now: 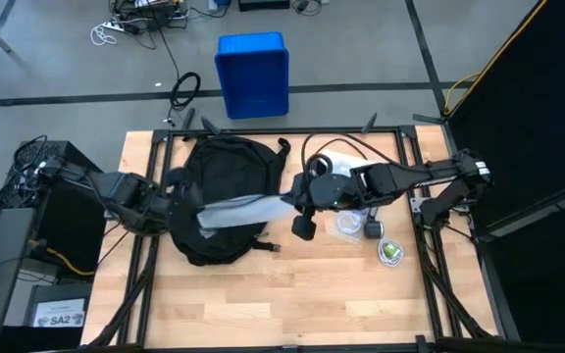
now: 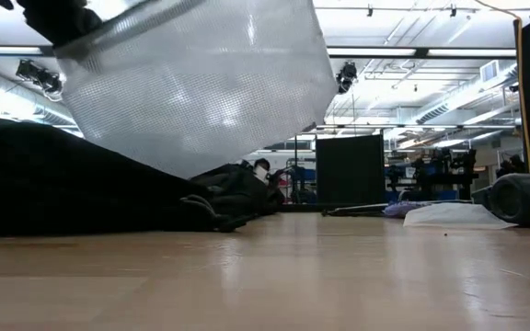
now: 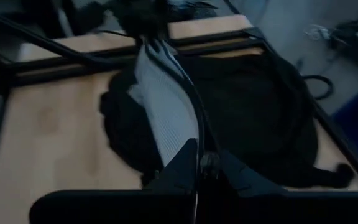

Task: Unpack backpack
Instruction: Put the mini fan into the zip bag

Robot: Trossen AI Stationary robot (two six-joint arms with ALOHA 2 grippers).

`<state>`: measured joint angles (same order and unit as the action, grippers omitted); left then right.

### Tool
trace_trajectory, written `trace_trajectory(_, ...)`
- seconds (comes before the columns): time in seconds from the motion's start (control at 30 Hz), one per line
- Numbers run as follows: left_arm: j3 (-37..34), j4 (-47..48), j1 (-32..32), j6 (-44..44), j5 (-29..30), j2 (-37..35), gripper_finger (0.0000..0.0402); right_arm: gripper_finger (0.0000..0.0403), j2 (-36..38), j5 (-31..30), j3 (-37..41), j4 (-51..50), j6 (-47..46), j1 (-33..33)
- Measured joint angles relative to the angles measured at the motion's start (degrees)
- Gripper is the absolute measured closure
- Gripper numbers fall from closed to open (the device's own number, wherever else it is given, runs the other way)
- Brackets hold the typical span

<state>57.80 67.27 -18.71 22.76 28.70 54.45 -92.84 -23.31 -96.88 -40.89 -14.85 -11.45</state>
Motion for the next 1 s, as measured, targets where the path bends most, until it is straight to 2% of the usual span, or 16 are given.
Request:
trace_trajectory(0.07, 0.0, -0.03, 1.13, 0.22, -0.1, 0.32, 0.0387, 0.0403, 0.0, -0.13, 1.15, -0.28, 0.02, 1.03)
trace_trajectory(0.2, 0.0, -0.58, 3.69, 0.15, -0.36, 0.31, 0.0399, 0.0403, 0.0, -0.02, 4.03, -1.01, -0.14, 3.63)
trace_trajectory(0.4, -0.03, -1.34, 8.32, -0.85, -0.4, 0.45, 0.0401, 0.0403, 0.0, 0.87, 8.95, -1.72, -1.47, 7.96)
trace_trajectory(0.63, -6.51, -14.67, 13.81, -9.51, -6.75, 0.21, 0.0402, 0.0403, -0.02, 2.12, 13.31, 0.38, -1.51, 9.36)
trace_trajectory(0.8, -9.13, -20.0, 17.05, -10.86, -6.88, 0.25, 0.0401, 0.0394, -0.02, 2.08, 13.96, 0.19, 2.15, 9.19)
trace_trajectory(1.0, -7.9, -20.98, 17.98, -13.48, -5.82, 0.22, 0.0402, 0.0365, 0.47, 2.03, 11.94, -0.35, 6.42, 6.72)
